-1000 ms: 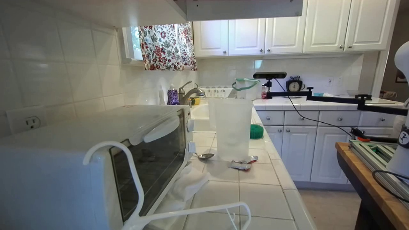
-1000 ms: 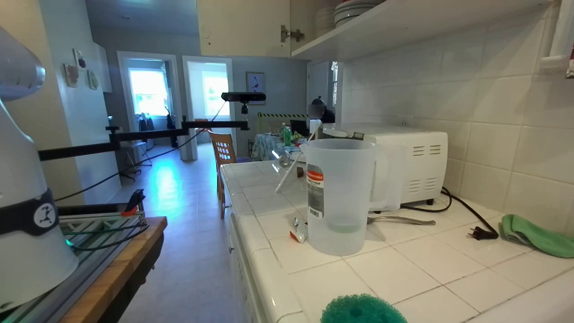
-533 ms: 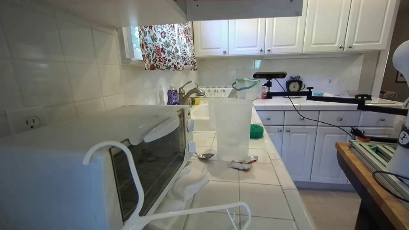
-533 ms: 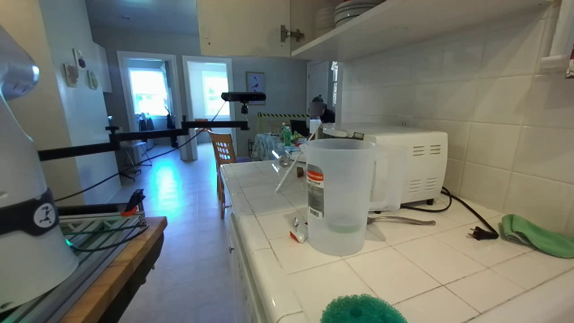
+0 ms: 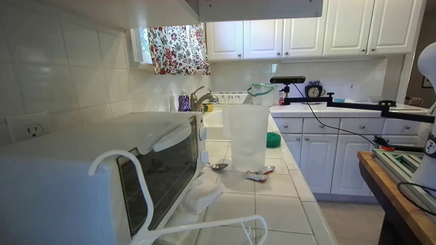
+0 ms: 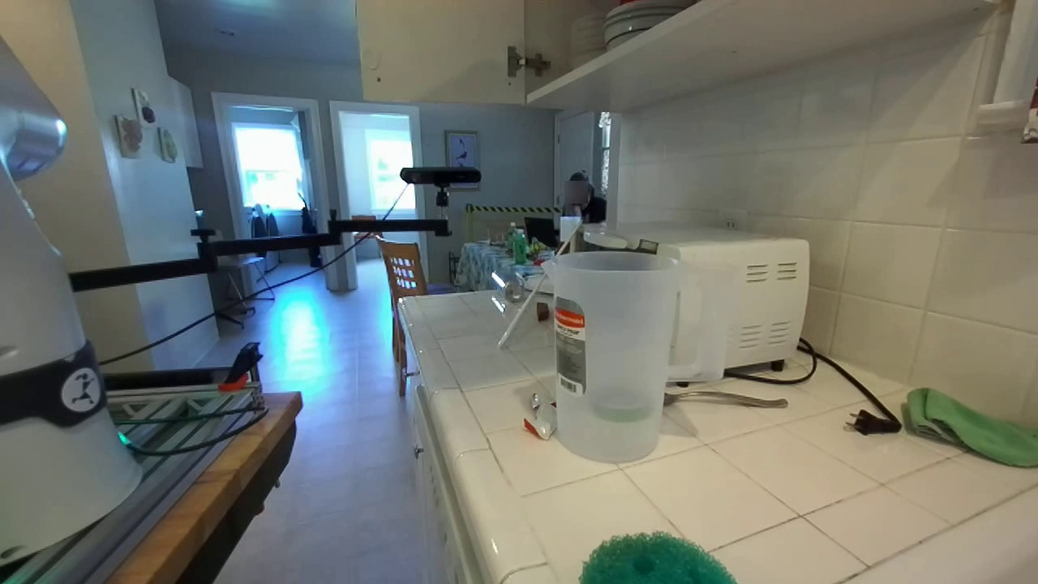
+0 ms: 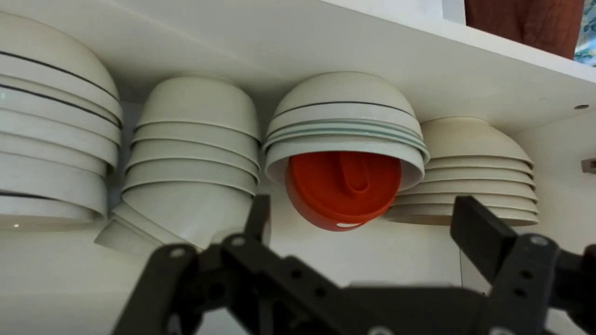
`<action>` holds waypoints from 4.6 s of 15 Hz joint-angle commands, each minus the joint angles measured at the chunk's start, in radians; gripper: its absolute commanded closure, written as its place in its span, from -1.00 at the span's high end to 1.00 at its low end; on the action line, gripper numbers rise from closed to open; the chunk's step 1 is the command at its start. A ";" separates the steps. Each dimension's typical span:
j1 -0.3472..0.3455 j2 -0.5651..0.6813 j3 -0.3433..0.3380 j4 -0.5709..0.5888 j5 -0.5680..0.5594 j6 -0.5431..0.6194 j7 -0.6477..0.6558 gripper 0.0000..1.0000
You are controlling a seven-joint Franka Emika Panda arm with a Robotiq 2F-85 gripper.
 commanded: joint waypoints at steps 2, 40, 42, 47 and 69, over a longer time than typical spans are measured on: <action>-0.031 0.036 0.020 0.040 0.013 -0.016 -0.002 1.00; -0.050 0.495 0.122 0.583 -0.121 -0.244 0.110 1.00; -0.041 0.510 0.120 0.600 -0.134 -0.243 0.110 1.00; -0.031 0.550 0.116 0.635 -0.172 -0.222 0.112 1.00; -0.012 0.661 0.118 0.767 -0.173 -0.198 0.107 -0.27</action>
